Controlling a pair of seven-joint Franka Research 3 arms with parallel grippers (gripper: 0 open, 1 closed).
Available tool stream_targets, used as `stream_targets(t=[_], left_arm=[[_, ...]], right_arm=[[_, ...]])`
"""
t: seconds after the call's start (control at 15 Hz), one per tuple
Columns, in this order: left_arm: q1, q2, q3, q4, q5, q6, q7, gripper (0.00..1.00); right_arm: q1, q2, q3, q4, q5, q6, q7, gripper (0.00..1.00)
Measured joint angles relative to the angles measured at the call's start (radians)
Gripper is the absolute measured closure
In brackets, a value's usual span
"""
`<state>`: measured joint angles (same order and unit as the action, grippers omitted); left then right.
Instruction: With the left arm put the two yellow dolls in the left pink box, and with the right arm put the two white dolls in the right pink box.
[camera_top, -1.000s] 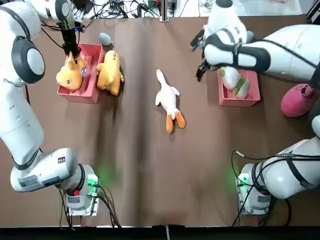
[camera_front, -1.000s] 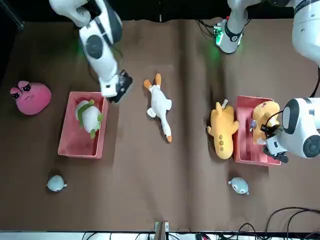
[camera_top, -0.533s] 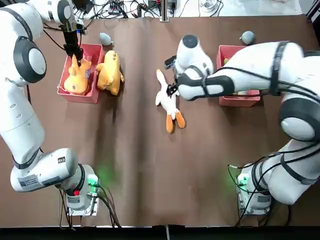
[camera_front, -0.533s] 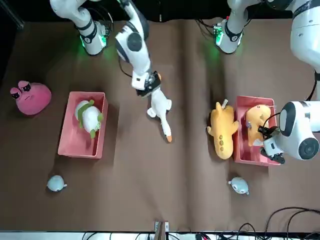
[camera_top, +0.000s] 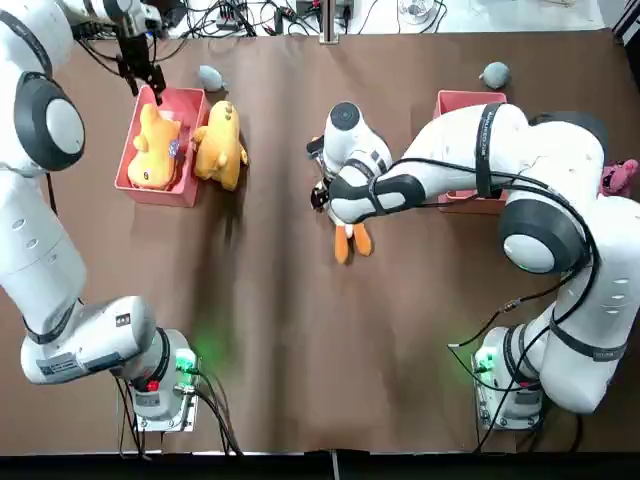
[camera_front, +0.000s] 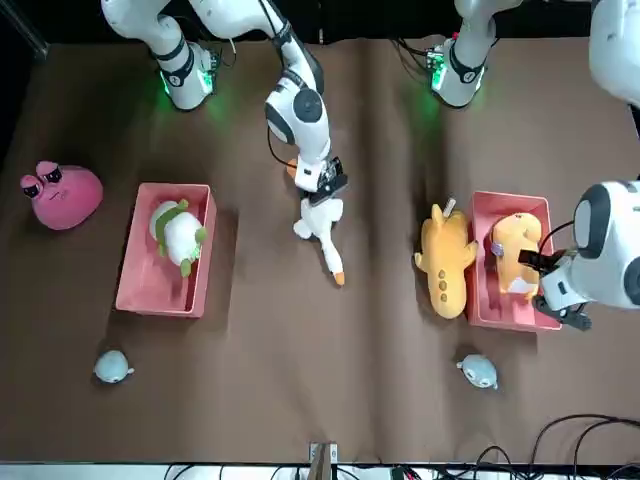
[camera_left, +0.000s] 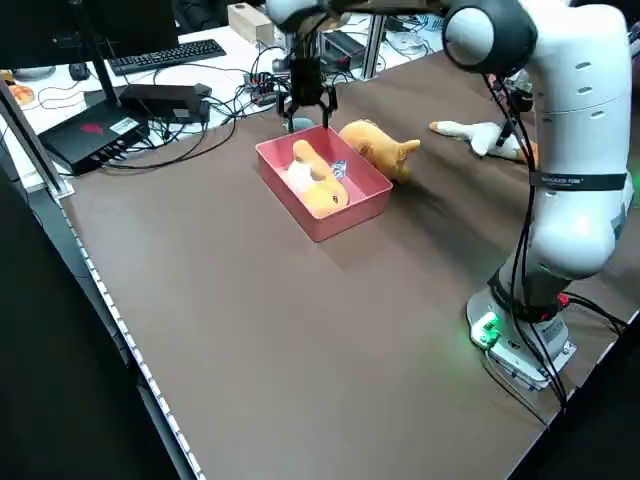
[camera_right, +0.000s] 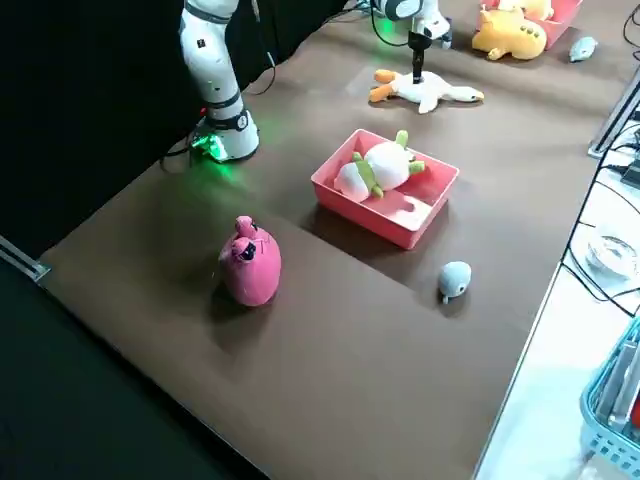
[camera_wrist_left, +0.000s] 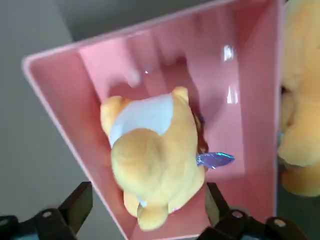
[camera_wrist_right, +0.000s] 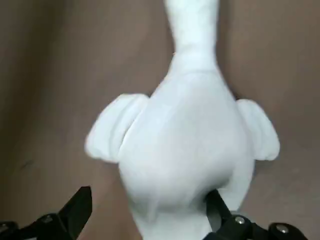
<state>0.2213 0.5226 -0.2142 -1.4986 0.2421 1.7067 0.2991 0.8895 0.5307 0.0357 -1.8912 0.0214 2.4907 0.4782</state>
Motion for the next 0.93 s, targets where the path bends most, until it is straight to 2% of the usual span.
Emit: stream_targets(t=[0.2,0.4,0.67,0.8,0.87,0.93], left_arm=[[-0.004,-0.066,-0.034,0.000,-0.002,-0.021,-0.061,0.01],[-0.007,-0.093,-0.100,-0.002,-0.003,-0.057,-0.211,0.01],[-0.024,-0.092,-0.173,-0.016,-0.003,-0.068,-0.436,0.01],[-0.042,-0.085,-0.185,-0.024,-0.003,-0.068,-0.522,0.01],[-0.068,-0.066,-0.186,-0.025,-0.003,-0.054,-0.577,0.01],[-0.080,-0.056,-0.187,-0.025,-0.003,-0.031,-0.593,0.01]], right_arm=[[-0.001,0.000,-0.033,0.003,-0.006,0.000,0.000,0.00],[-0.001,0.000,-0.046,0.010,-0.011,-0.002,0.000,0.02],[-0.001,0.000,-0.050,0.010,-0.062,-0.002,0.001,0.42],[-0.001,0.000,-0.053,0.010,-0.066,-0.002,0.002,0.59],[-0.002,-0.001,-0.058,0.011,-0.066,-0.003,0.002,0.74],[-0.002,-0.002,-0.059,0.012,-0.067,-0.006,0.002,0.80]])
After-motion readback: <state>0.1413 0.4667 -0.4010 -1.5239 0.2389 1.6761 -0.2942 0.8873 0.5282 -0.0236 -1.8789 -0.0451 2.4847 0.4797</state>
